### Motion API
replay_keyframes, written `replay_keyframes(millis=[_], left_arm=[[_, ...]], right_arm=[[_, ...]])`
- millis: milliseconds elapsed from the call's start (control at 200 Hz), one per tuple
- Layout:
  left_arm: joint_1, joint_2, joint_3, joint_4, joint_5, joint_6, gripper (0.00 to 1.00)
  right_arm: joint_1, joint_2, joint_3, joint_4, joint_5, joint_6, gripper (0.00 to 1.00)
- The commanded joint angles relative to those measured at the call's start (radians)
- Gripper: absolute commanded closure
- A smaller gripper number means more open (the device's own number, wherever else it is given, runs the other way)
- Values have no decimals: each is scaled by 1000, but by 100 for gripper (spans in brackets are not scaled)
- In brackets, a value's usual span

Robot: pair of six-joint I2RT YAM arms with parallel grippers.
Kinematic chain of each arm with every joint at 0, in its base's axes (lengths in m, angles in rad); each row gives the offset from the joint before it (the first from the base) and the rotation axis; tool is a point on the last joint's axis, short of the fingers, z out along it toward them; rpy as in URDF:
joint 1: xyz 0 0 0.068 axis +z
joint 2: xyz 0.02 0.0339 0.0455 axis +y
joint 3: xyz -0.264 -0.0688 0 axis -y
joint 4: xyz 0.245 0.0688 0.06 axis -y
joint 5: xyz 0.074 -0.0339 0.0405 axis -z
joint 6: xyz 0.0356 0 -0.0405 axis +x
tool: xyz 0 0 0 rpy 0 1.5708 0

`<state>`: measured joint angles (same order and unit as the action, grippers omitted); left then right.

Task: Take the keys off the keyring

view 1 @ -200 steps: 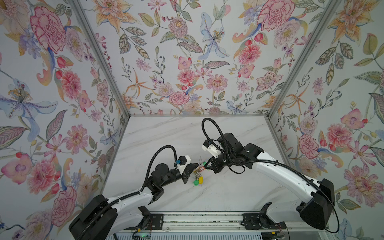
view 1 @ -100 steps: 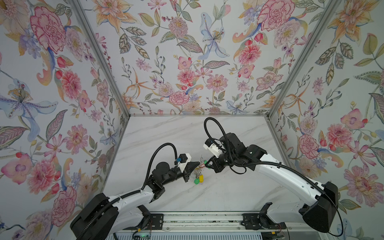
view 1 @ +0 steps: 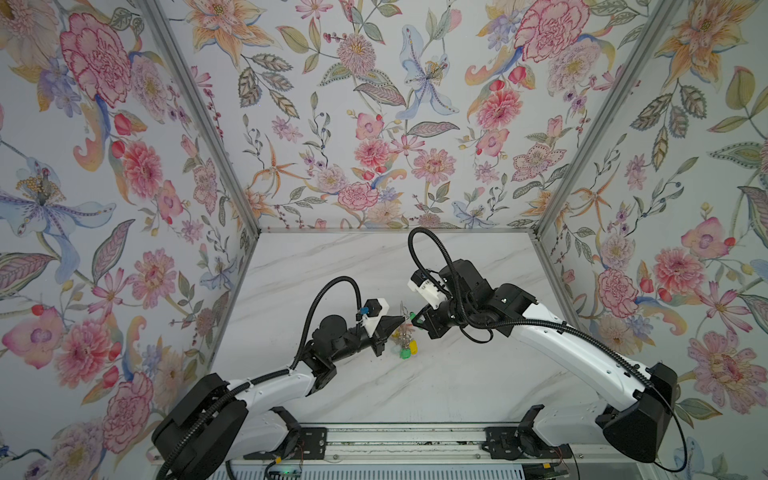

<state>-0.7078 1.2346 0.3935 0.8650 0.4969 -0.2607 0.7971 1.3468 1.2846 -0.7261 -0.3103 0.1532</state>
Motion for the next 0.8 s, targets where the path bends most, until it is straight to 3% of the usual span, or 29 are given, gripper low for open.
replay_keyframes(millis=[0,796], left_arm=[[34,57,-10,-184,-101,-23,100],[39,140,12,-204,-78,-20,100]], right_arm=[[6,-27,88,11,-19,-24,100],[81,59,200,-3,-17,-53,100]])
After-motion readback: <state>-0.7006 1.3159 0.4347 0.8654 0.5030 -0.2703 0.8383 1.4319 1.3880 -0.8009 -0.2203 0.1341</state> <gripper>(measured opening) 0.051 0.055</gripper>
